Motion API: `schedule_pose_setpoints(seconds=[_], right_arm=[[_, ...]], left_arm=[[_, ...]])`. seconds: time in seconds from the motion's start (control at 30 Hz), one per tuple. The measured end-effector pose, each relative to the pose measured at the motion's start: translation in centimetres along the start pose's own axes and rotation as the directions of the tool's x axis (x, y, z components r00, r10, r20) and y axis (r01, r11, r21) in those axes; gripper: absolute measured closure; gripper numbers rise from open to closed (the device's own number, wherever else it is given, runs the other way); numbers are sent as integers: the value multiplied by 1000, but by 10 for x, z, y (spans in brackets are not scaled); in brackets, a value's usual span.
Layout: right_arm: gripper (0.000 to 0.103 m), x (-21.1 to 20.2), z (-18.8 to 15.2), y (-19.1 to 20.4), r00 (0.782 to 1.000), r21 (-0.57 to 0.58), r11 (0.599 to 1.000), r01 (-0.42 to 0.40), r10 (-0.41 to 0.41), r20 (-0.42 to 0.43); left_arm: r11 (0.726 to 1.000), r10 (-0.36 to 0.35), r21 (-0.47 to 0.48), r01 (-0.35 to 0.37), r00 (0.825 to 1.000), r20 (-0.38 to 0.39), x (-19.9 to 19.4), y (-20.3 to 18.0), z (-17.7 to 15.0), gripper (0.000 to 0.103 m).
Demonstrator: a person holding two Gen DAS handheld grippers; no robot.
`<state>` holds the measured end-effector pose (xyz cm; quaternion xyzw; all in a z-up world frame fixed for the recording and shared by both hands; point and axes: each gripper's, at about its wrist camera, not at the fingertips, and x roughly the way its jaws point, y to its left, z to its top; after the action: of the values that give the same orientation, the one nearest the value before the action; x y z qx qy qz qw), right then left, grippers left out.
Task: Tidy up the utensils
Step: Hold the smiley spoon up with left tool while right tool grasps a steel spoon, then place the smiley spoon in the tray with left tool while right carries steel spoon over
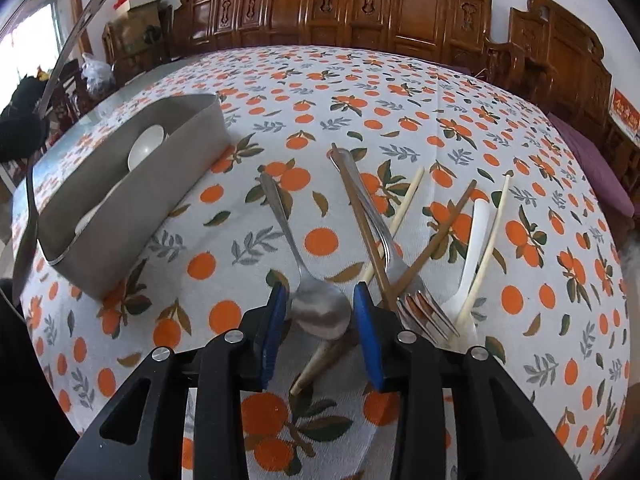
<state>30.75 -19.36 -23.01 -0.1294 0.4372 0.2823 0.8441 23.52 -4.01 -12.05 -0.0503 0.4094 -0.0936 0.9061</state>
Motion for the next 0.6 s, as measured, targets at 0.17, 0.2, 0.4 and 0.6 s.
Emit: schedule_pose_setpoints(seconds=[0.17,0.2,0.4,0.6], right_arm=[[71,-1,-1,2,1000,-8,1000,15,-15,4],[71,-1,0,1,1000,-3,1000,14,-14,7],[71,-22,5,-2,995,26,1000,-9,6,97],[72,-39,12,-1,985,42,999,-27,20,173]], left_arm=[[1000,2,-3,-2,1000,7,-4,0,1,98],[1000,3,-2,-3,1000,8,-5,0,1,98],[1000,15,0,-15,1000,12,-8,2,1,98],[999,38,-17,-38,999,9,-8,13,3,98]])
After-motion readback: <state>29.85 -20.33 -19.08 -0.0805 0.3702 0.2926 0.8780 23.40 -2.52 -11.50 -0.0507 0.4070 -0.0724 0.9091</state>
